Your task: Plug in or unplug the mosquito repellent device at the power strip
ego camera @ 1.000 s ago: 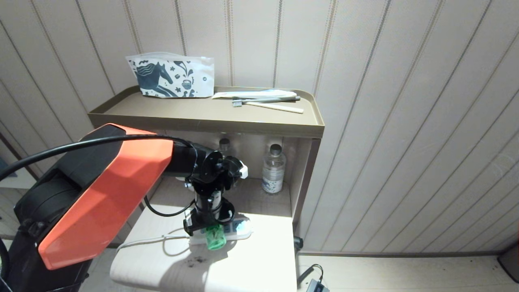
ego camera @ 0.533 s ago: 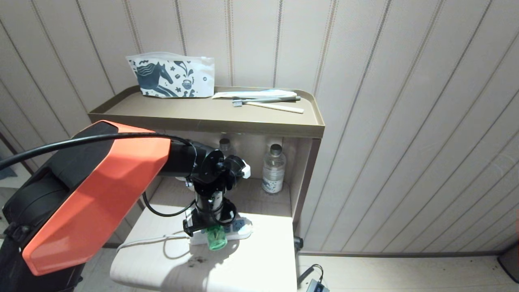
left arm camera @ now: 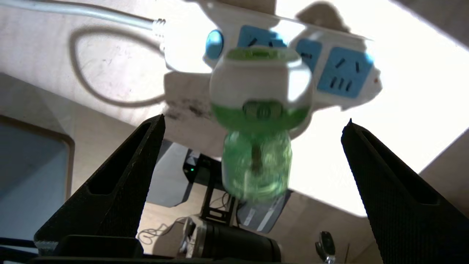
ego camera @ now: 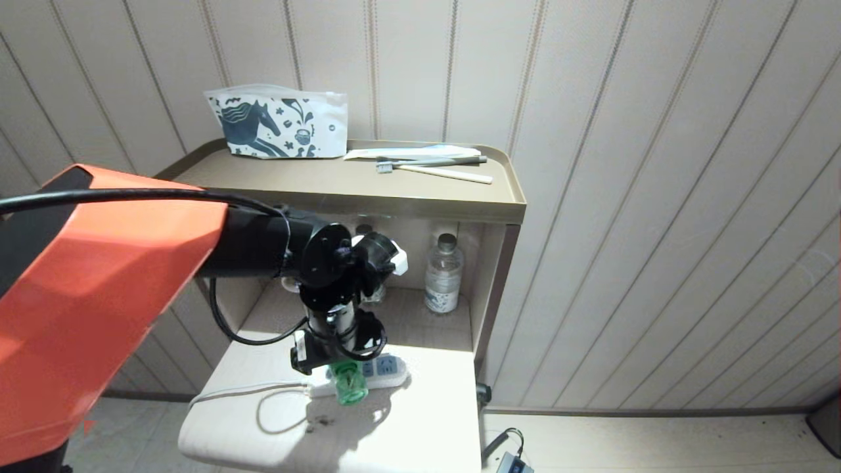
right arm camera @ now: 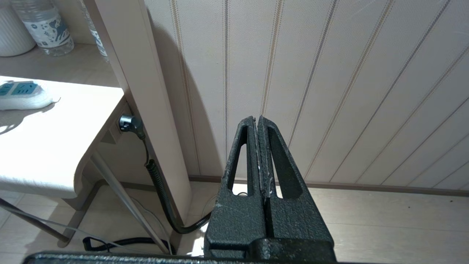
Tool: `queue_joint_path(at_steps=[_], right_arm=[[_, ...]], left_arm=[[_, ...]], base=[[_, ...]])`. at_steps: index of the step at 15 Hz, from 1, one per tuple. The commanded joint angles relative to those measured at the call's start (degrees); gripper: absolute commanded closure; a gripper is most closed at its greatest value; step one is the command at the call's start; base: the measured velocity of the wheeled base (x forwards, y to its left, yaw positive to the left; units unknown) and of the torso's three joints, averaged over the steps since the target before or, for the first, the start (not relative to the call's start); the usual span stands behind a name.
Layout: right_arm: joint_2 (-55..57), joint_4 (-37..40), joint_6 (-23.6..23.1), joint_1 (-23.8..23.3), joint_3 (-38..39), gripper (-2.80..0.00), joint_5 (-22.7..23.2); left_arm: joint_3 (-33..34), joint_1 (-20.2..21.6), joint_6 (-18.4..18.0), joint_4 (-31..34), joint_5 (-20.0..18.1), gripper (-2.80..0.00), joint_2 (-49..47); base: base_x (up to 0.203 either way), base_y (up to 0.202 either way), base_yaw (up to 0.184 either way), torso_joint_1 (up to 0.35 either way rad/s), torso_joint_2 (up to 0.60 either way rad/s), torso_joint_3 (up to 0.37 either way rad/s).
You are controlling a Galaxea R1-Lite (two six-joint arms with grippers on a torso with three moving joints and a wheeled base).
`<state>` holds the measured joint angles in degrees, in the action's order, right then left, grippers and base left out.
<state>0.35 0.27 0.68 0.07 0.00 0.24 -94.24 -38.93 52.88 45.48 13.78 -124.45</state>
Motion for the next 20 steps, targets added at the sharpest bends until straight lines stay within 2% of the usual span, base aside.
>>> queue_joint_path(at_steps=[1,4,5,8,9,11,13,15,18,20], right_arm=[[0.00,0.00,0.02,0.01,0.00,0.00,0.02],[0.00,0.00,0.02,0.01,0.00,0.00,0.02],[0.00,0.00,0.02,0.01,0.00,0.00,0.02],[0.00,0.00,0.02,0.01,0.00,0.00,0.02],[0.00,0.00,0.02,0.01,0.00,0.00,0.02],[0.00,0.00,0.02,0.01,0.00,0.00,0.02],[0.00,0.00,0.02,0.01,0.00,0.00,0.02],[0.00,0.00,0.02,0.01,0.00,0.00,0.02],[0.00,0.00,0.02,0.01,0.00,0.00,0.02],[0.00,0.00,0.02,0.01,0.00,0.00,0.02]], left_arm=[[1.72,-0.74,0.07,0.17,0.06,-2.80,5.22],[4.70,-1.80,-0.23,0.10,-0.07,-2.80,11.39],[6.22,-2.06,-0.53,-0.22,-0.11,0.00,14.15],[12.74,-2.29,-3.04,-4.44,0.05,0.00,22.88],[15.39,-2.31,-5.06,-5.88,0.04,0.00,25.88],[21.61,-2.00,-11.72,-8.21,-0.54,0.00,34.08],[30.32,-0.35,-14.80,-12.27,-0.37,0.00,42.90],[39.82,4.11,-17.31,-17.79,-0.14,0.00,52.97],[53.20,12.49,-26.41,-27.04,-1.35,0.00,71.04],[60.50,18.27,-32.82,-31.36,-3.75,0.00,82.14]], base=[[0.000,0.000,0.000,0.000,0.00,0.000],[0.000,0.000,0.000,0.000,0.00,0.000],[0.000,0.000,0.000,0.000,0.00,0.000],[0.000,0.000,0.000,0.000,0.00,0.000],[0.000,0.000,0.000,0.000,0.00,0.000],[0.000,0.000,0.000,0.000,0.00,0.000],[0.000,0.000,0.000,0.000,0.00,0.000],[0.000,0.000,0.000,0.000,0.00,0.000],[0.000,0.000,0.000,0.000,0.00,0.000],[0.000,0.000,0.000,0.000,0.00,0.000]])
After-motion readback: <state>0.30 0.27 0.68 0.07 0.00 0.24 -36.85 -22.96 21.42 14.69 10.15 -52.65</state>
